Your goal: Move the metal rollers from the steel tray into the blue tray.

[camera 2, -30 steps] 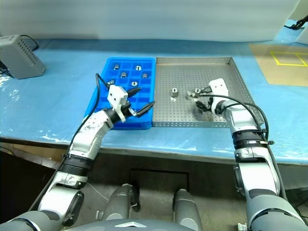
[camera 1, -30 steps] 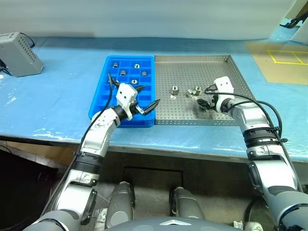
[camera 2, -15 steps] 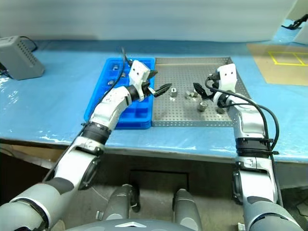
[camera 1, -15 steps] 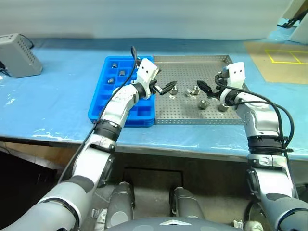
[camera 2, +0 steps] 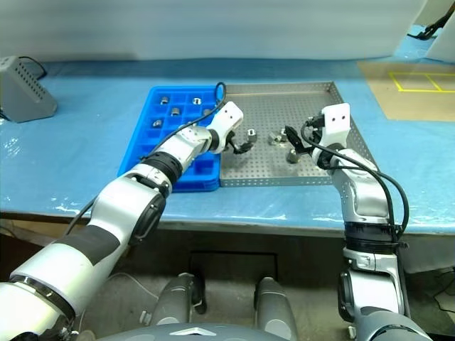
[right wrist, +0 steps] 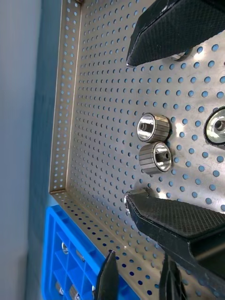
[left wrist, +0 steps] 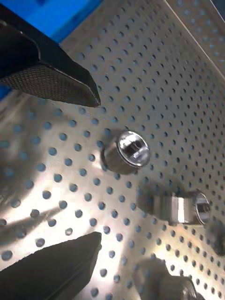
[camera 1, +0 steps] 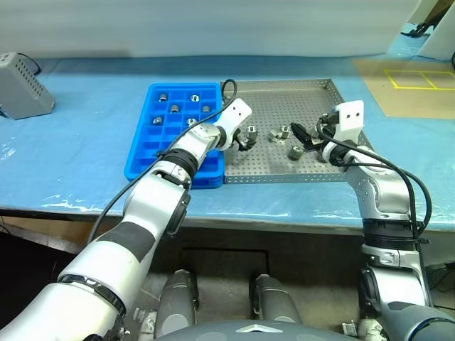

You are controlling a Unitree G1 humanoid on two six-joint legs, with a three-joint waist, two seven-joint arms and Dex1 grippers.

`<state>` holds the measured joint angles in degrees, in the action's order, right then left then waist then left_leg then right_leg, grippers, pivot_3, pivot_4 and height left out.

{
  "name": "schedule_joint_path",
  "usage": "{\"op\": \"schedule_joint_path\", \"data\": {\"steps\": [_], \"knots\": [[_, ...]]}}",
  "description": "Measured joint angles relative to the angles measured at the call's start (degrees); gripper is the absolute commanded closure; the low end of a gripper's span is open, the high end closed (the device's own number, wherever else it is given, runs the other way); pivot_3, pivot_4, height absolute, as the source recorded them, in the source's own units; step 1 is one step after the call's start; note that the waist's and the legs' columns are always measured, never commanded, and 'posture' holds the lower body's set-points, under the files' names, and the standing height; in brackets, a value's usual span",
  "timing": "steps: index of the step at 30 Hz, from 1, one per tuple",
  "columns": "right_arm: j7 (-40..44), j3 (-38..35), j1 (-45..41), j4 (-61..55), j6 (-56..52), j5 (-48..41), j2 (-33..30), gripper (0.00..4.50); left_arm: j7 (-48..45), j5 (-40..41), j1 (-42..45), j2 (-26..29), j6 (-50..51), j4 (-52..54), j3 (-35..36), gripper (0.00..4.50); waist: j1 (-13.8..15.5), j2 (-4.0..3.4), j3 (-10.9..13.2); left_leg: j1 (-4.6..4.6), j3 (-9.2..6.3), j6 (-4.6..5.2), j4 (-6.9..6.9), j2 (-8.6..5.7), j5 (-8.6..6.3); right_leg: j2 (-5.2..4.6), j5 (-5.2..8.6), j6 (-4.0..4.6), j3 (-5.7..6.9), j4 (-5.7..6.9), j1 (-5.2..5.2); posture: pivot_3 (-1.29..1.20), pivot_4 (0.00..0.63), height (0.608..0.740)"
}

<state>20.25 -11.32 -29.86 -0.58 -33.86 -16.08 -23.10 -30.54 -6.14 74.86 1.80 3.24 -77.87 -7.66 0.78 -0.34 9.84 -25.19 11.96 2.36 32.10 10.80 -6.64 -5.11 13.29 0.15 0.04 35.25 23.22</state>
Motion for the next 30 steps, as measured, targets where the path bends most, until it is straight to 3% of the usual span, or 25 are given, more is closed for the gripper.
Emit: {"op": "schedule_joint_path", "data": {"steps": [7,20,30], "knots": [[-1.9,0.0,1.9,-4.9,-2.1,-1.6,1.0,0.04,7.6,-1.3,0.9,-1.2,-1.2,-0.6,3.2,0.0,0.0,0.0,0.0,-0.03,0.0,0.08,0.0,-0.02,-0.05,-0.02,0.0,0.0,0.02,-0.18,-0.06,-0.42,0.15,0.74],[-5.0,-0.2,3.8,-8.6,-3.8,-3.0,3.1,0.04,5.2,-2.6,1.8,-3.3,-3.6,-0.7,5.8,0.0,-0.8,-0.01,0.0,-0.05,0.01,0.13,-0.21,-0.04,-0.09,-0.02,0.0,0.0,0.04,-0.48,-0.08,-0.48,0.15,0.74],[-10.9,-2.3,11.5,-22.6,-9.4,-5.3,5.9,0.04,7.6,-4.2,1.9,-2.7,-3.9,-0.8,6.2,0.0,-2.2,-0.01,0.0,-0.05,0.05,0.12,-0.37,-0.04,-0.09,-0.01,0.01,0.0,0.02,-0.57,-0.01,-0.6,0.15,0.74]]}}
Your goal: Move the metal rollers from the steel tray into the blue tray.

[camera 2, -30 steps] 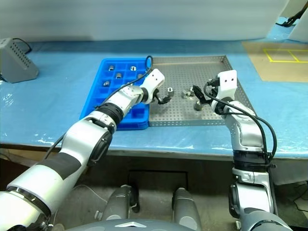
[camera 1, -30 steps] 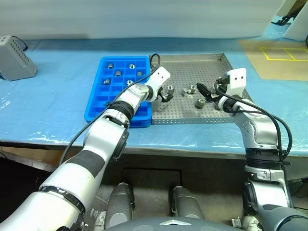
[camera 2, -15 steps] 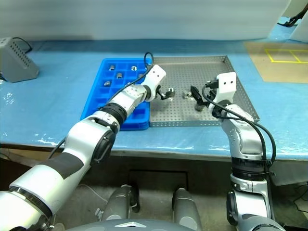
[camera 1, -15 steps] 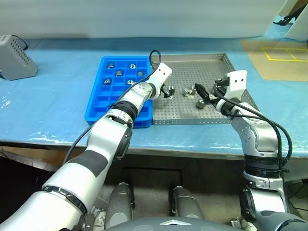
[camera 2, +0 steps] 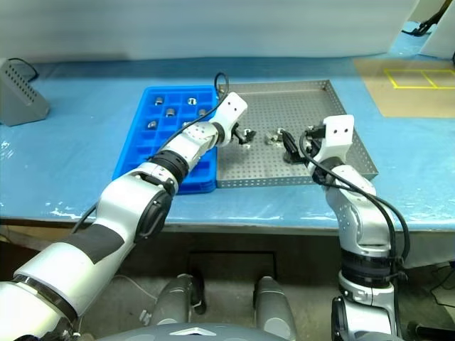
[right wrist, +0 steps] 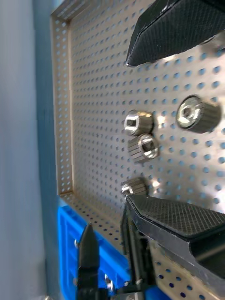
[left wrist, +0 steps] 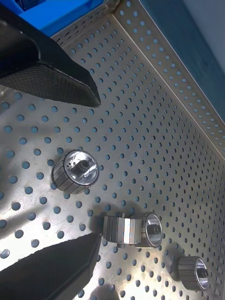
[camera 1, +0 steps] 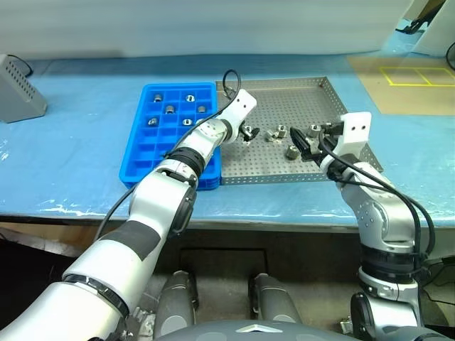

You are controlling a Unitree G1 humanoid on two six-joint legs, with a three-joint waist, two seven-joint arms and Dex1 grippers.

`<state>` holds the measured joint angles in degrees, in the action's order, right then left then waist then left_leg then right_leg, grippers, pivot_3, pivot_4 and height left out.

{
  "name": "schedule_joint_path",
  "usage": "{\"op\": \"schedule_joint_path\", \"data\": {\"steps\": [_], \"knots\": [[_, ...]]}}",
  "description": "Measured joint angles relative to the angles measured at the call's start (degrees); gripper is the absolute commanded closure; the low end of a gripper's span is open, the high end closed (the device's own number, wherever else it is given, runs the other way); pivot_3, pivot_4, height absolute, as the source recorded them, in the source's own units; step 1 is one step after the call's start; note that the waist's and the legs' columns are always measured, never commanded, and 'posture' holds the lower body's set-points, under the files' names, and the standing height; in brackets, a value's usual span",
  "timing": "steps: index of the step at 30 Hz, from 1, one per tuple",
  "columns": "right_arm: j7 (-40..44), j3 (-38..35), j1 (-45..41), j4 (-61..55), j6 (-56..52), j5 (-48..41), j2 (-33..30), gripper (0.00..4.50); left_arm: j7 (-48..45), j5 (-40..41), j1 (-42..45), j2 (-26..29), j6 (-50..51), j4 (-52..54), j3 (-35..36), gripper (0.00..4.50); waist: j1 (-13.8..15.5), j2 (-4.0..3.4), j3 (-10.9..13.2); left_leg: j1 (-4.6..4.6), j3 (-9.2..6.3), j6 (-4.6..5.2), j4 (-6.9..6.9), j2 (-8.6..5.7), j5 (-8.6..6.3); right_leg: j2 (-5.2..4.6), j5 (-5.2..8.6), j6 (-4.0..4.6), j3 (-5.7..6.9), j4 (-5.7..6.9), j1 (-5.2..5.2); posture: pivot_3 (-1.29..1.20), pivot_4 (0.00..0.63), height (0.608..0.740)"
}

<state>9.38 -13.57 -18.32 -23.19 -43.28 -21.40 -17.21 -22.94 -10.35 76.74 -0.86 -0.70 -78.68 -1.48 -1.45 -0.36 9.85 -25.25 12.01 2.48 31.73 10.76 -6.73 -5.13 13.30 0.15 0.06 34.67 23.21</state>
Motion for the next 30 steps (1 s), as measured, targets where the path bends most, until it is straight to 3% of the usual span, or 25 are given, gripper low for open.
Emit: {"op": "schedule_joint_path", "data": {"steps": [8,15,24,30], "knots": [[-4.6,-0.8,5.7,-10.4,-6.0,-1.8,2.1,0.04,1.4,-1.4,0.0,0.5,0.2,-0.5,0.5,0.0,-2.5,0.01,0.0,-0.01,0.0,-0.01,-0.09,-0.06,-0.01,-0.01,0.02,-0.02,0.0,-0.11,0.0,-0.67,0.15,0.74],[-5.7,-1.2,5.3,-11.4,-6.8,-2.3,2.3,0.04,1.9,-1.5,0.0,0.4,1.0,-0.5,1.5,0.0,-4.4,0.01,0.0,-0.1,-0.01,-0.01,-0.1,-0.06,-0.01,-0.01,0.02,-0.03,0.02,-0.16,0.07,-0.64,0.15,0.74],[-4.3,-0.8,1.2,-5.2,-4.3,-1.9,1.9,0.04,2.2,3.0,1.6,0.7,0.0,-0.3,8.2,0.0,-5.3,0.0,0.0,-0.22,-0.05,0.02,-0.09,-0.12,-0.02,-0.04,0.02,-0.03,0.08,-0.21,0.1,-0.54,0.15,0.74],[-2.8,1.0,-3.2,2.5,1.7,0.7,1.5,0.04,-4.3,11.5,1.1,0.9,-8.4,4.0,14.4,0.0,-4.6,0.01,0.1,-0.27,-0.06,0.06,-0.08,-0.1,-0.03,-0.05,0.02,-0.01,0.11,-0.2,0.13,-0.44,0.15,0.74]]}}
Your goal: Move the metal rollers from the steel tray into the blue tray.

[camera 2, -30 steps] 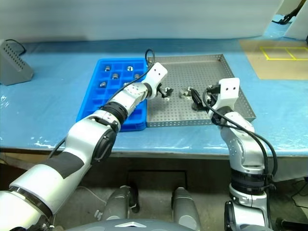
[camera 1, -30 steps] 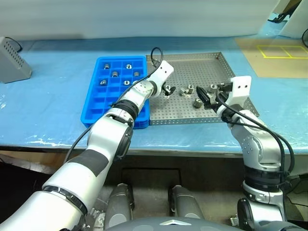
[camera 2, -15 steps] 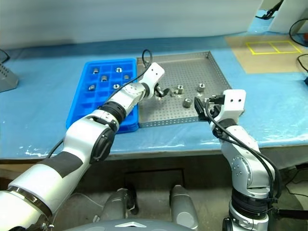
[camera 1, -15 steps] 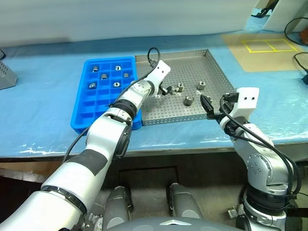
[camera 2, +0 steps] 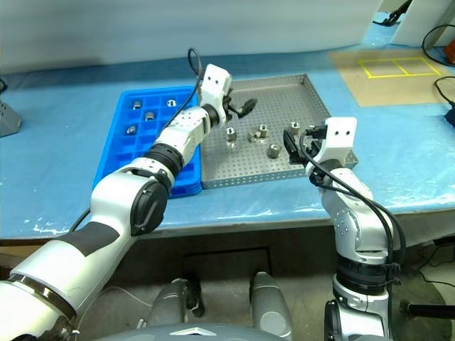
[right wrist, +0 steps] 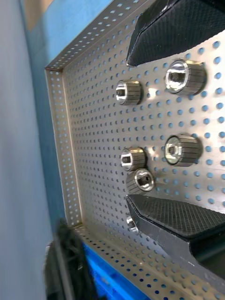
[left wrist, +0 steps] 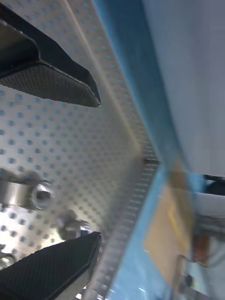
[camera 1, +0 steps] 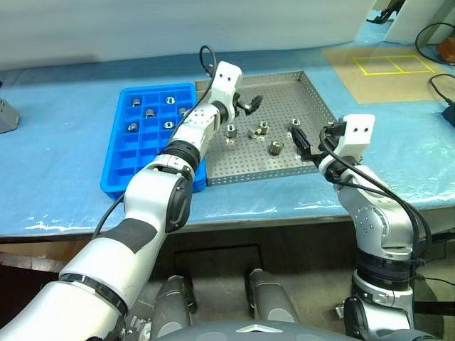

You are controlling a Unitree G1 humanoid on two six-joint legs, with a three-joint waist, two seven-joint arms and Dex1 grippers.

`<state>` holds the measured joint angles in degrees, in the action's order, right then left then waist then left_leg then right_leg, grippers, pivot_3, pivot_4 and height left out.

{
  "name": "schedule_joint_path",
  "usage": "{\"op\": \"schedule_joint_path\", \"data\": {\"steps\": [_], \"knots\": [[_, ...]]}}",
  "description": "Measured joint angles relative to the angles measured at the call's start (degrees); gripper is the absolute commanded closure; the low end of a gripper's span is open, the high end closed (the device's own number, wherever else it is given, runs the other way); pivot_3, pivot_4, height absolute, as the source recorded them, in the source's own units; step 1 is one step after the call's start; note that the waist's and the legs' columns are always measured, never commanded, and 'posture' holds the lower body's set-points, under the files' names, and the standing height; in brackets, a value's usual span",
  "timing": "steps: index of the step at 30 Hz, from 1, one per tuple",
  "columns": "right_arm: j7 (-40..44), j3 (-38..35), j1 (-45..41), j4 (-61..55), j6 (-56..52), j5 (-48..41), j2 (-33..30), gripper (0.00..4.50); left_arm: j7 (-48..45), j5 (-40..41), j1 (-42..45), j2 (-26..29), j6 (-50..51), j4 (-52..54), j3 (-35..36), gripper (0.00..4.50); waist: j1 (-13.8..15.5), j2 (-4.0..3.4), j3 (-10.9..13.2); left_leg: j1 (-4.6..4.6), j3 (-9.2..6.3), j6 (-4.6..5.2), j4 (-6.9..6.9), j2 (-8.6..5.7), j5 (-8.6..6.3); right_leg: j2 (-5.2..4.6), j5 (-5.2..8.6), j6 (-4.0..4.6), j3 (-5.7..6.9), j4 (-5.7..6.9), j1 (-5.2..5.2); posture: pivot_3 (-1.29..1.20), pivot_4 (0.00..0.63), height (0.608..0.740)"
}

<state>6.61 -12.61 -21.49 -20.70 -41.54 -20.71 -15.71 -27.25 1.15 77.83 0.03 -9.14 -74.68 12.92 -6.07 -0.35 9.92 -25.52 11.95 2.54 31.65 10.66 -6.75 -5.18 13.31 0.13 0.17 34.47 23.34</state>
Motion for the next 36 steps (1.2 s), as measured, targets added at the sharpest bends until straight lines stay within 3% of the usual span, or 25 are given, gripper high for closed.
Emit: {"op": "schedule_joint_path", "data": {"steps": [7,11,17,20,26,36], "knots": [[3.0,2.8,-5.7,12.1,9.0,4.0,-0.3,0.04,-7.4,6.2,-10.6,0.7,-4.1,13.9,0.9,0.0,2.1,-0.02,0.0,0.05,0.02,0.13,0.04,0.06,0.09,0.02,0.0,0.02,0.0,0.17,0.01,-0.32,0.15,0.74],[4.6,4.6,-9.2,18.4,12.4,5.2,0.0,0.04,-7.0,6.5,-16.4,2.1,-3.8,21.5,-0.8,0.0,5.2,-0.06,0.1,0.09,0.03,0.15,0.12,0.06,0.11,-0.04,-0.01,0.03,0.03,0.23,-0.07,-0.26,0.15,0.74],[7.1,4.6,-13.2,25.0,16.5,6.0,-0.1,0.04,-5.3,6.2,-21.5,3.5,-0.8,25.4,-3.8,0.0,7.2,-0.07,0.1,0.09,0.03,-0.02,0.12,0.09,0.05,-0.04,-0.01,0.03,0.09,0.27,-0.08,-0.3,0.15,0.74],[7.1,4.5,-13.2,25.1,16.8,6.2,0.0,0.04,-4.7,5.4,-19.1,4.4,-0.5,23.3,-5.2,0.0,7.3,-0.07,0.1,0.09,0.03,-0.02,0.12,0.08,0.05,-0.04,-0.01,0.02,0.07,0.28,-0.07,-0.37,0.15,0.74],[4.9,2.5,-6.7,18.0,15.8,6.0,-0.1,0.04,-2.2,0.1,-7.9,5.4,1.5,7.7,-9.2,0.0,6.6,-0.07,0.1,0.16,0.07,-0.03,0.11,0.03,0.04,-0.03,-0.01,0.0,-0.08,0.27,-0.07,-0.55,0.15,0.74],[-5.5,-5.1,11.7,-6.4,9.4,6.0,2.6,0.04,3.0,-3.4,-0.7,1.4,5.9,-3.2,-9.6,0.0,0.3,-0.07,0.1,0.14,0.16,0.12,0.1,0.02,-0.05,-0.01,0.02,-0.03,-0.13,0.09,-0.05,-0.98,0.15,0.74]]}}
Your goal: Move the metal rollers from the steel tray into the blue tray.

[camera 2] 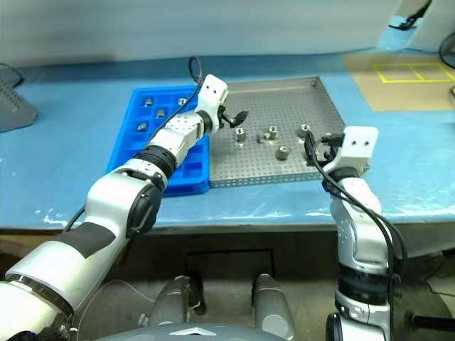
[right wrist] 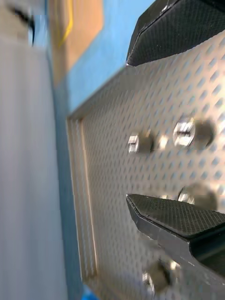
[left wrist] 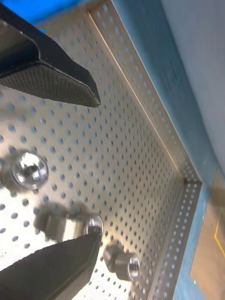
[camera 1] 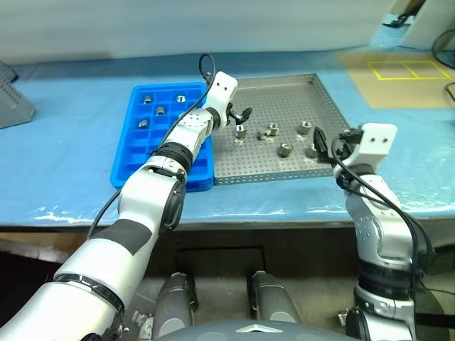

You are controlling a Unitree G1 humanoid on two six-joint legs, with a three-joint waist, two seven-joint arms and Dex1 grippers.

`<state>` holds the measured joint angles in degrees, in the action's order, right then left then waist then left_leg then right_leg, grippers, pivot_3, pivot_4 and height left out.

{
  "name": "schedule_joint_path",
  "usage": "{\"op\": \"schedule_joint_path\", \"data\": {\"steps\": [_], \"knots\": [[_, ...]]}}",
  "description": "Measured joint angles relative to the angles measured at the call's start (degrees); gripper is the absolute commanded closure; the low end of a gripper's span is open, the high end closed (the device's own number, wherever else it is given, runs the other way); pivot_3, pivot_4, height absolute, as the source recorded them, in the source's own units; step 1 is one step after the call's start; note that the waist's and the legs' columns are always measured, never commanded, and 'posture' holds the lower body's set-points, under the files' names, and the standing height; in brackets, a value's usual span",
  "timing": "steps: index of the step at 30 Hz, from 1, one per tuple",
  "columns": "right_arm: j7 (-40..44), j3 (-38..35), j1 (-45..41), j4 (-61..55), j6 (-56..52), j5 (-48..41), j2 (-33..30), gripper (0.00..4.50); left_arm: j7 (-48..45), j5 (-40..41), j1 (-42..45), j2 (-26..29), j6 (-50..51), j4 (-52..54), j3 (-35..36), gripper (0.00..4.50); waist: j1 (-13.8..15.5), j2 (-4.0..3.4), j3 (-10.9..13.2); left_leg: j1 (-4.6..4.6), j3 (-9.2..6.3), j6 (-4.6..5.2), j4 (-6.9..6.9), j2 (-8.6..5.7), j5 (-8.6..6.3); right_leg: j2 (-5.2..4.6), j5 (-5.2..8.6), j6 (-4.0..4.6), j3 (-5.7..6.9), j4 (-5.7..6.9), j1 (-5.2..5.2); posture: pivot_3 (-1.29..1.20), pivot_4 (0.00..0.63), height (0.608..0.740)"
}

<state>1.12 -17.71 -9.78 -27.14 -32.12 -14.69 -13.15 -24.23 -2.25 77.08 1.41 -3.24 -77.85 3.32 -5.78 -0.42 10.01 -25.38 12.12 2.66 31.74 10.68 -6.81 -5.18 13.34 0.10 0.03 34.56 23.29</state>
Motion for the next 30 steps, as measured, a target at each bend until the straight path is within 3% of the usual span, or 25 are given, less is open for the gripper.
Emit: {"op": "schedule_joint_path", "data": {"steps": [8,16,22,30], "knots": [[-6.7,-7.7,11.8,-16.7,-5.4,-0.1,3.8,0.04,2.1,-1.6,0.9,-4.8,1.5,-0.9,0.6,0.0,-11.7,0.02,0.0,-0.39,-0.09,0.46,0.52,-0.21,-0.36,-0.16,0.2,-0.35,0.25,-0.23,0.0,-1.19,0.15,0.74],[-10.2,-10.1,18.7,-25.4,-7.6,0.0,8.1,0.04,6.6,-4.2,1.3,-7.6,3.3,-1.3,0.6,0.0,-22.6,-0.05,0.0,-0.58,-0.37,0.68,0.66,-0.6,-0.62,-0.78,0.35,-1.19,1.16,-0.8,-0.31,-1.27,0.15,0.74],[-10.8,-11.6,18.7,-25.8,-7.6,-0.2,8.6,0.04,11.2,-4.6,1.6,-6.9,3.7,-1.4,3.1,0.0,-28.4,-0.06,0.0,-0.87,-0.48,1.31,1.18,-1.52,-1.18,-1.96,0.39,-2.16,1.56,-0.95,-0.59,-1.19,0.15,0.74],[-8.6,-10.6,13.2,-21.6,-8.4,-0.3,4.6,0.04,22.0,-6.5,-0.2,-3.2,6.0,-1.4,3.7,0.0,-32.6,-0.06,0.0,-0.89,-0.78,2.14,1.49,-2.82,-1.74,-3.1,0.47,-2.93,1.77,-1.43,-1.24,-1.14,0.15,0.74]]}}
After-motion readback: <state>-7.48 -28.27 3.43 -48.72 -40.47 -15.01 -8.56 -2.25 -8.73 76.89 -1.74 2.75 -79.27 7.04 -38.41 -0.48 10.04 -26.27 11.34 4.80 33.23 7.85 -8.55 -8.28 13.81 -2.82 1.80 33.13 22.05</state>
